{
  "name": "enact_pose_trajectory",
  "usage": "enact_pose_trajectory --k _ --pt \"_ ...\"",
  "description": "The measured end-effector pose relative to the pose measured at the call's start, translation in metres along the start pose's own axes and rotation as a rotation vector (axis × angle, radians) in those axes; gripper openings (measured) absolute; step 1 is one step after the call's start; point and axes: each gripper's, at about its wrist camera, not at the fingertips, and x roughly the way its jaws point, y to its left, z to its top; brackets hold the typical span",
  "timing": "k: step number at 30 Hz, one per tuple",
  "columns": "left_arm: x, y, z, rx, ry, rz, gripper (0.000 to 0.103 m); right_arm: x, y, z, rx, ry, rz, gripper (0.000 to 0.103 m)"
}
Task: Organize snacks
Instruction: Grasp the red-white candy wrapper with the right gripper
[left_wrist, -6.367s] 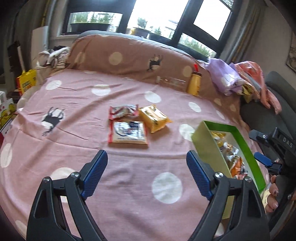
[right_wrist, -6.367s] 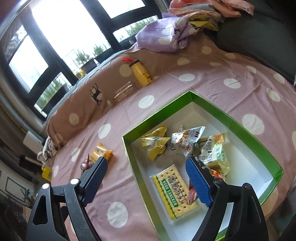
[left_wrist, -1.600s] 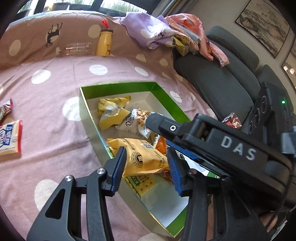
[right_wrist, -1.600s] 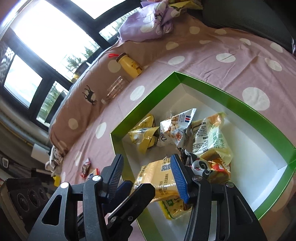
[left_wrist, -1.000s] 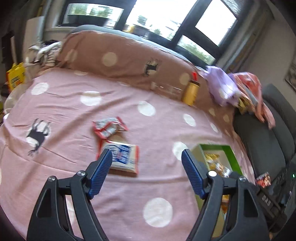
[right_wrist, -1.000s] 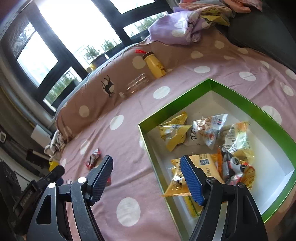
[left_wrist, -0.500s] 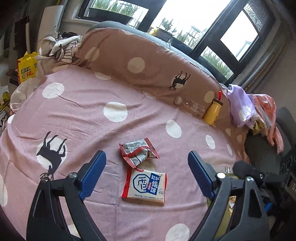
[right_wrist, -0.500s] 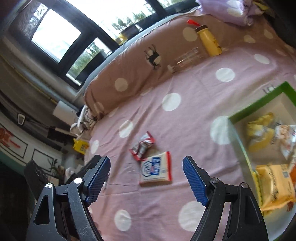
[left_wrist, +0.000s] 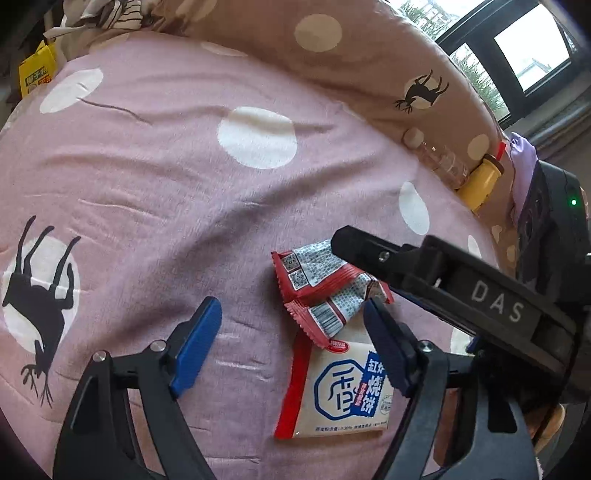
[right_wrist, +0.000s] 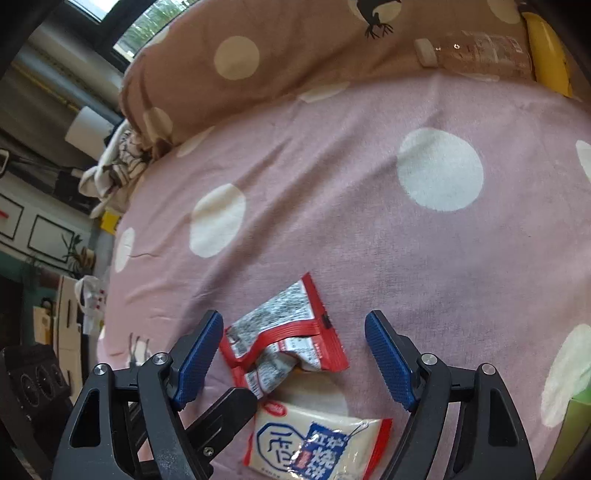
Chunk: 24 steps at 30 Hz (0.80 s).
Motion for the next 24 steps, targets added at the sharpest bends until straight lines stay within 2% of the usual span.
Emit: enact_pose_trajectory --k 3,5,7,8,10,14,18,21,24 --pt "0.0 -0.002 -0.001 0.017 0.006 0.01 0.064 -0.001 0.002 0.0 -0.04 -0.027 0.005 0.081" --pt "0.001 -0.004 -0.002 0.035 0.002 0.027 0.053 0.0 0.002 -0.002 -0.034 -0.016 0.045 0.069" --pt "0.006 -0.007 -0.003 0.037 0.015 -0.034 0.045 0.003 0.004 -0.001 -0.045 -0.014 0.047 0.066" --pt "0.008 -0.009 -0.005 0.042 0.021 -0.052 0.047 0.003 0.007 -0.003 -0.069 -0.018 0.024 0.062" --pt "0.009 -0.015 -0.006 0.07 0.009 -0.015 0.047 0.002 0.01 -0.004 -0.102 -0.023 -0.014 0.057" --pt "0.002 -0.022 -0.008 0.091 0.01 -0.012 0.046 -0.005 0.004 -0.005 -0.05 -0.011 0.002 0.052" --pt "-0.021 -0.045 -0.017 0.17 -0.022 -0.009 0.047 -0.029 0.002 -0.015 -0.019 -0.027 0.01 0.052" --pt "-0.042 -0.068 -0.03 0.245 -0.053 -0.03 0.047 -0.063 0.003 -0.031 -0.028 -0.091 -0.018 0.052" --pt "-0.061 -0.09 -0.046 0.308 -0.068 -0.067 0.047 -0.098 -0.004 -0.051 -0.007 -0.154 -0.009 0.052"
